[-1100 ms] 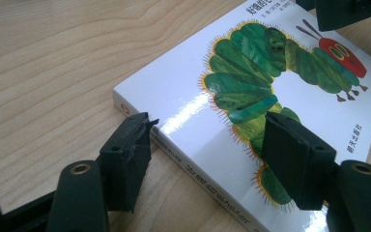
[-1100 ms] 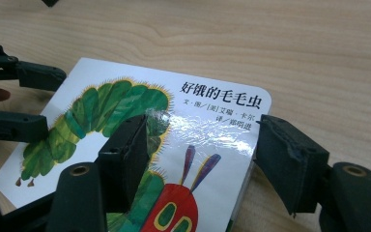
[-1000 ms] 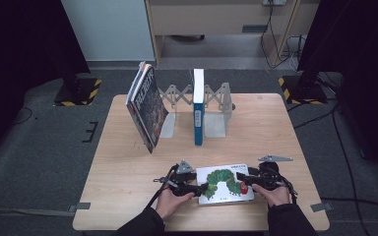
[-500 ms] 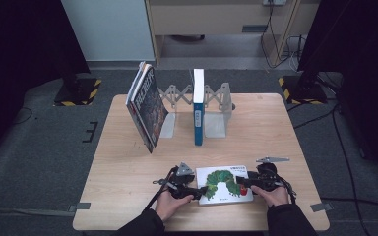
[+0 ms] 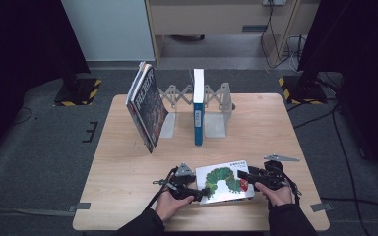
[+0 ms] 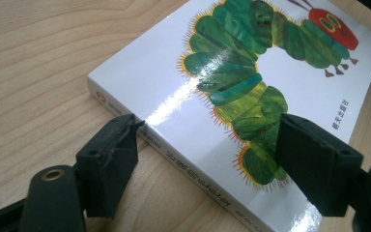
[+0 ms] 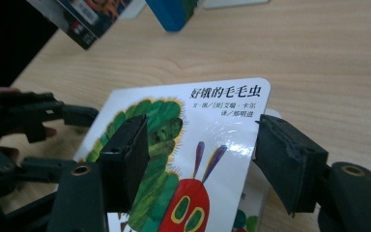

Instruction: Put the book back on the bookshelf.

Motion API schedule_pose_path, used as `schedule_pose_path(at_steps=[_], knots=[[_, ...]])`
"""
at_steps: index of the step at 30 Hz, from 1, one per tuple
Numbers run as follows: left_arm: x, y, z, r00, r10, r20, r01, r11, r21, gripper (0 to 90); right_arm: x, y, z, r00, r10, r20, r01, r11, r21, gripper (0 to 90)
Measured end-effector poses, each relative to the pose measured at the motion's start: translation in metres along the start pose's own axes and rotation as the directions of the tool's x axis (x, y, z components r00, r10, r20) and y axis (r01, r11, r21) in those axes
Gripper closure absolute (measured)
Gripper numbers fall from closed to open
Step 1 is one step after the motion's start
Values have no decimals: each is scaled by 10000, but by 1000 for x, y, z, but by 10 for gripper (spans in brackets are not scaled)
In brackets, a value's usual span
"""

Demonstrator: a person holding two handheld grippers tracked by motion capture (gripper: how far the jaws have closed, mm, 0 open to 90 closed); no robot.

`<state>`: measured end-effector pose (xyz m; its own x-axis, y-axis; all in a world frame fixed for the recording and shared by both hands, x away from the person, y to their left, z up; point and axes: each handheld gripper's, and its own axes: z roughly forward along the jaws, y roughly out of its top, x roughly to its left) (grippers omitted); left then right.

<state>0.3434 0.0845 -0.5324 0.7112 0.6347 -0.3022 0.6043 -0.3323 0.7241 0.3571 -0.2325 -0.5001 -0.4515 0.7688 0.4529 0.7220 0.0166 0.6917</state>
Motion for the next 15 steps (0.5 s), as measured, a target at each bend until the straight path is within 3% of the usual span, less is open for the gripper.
schedule_pose_path(at_steps=[5, 12, 15], knots=[[1, -1, -1, 9999, -83, 74, 84, 10000, -50, 189, 4, 3, -3, 9997, 137, -213, -148, 9984, -541, 361], [1, -2, 0, 9998, 12, 185, -10, 9999, -116, 154, 8, 1, -3, 9990, 333, -305, -347, 9983, -462, 304], [0, -2, 1, 9998, -12, 203, 15, 9999, -167, 147, 8, 0, -4, 9995, 168, -277, -179, 9991, -381, 307]])
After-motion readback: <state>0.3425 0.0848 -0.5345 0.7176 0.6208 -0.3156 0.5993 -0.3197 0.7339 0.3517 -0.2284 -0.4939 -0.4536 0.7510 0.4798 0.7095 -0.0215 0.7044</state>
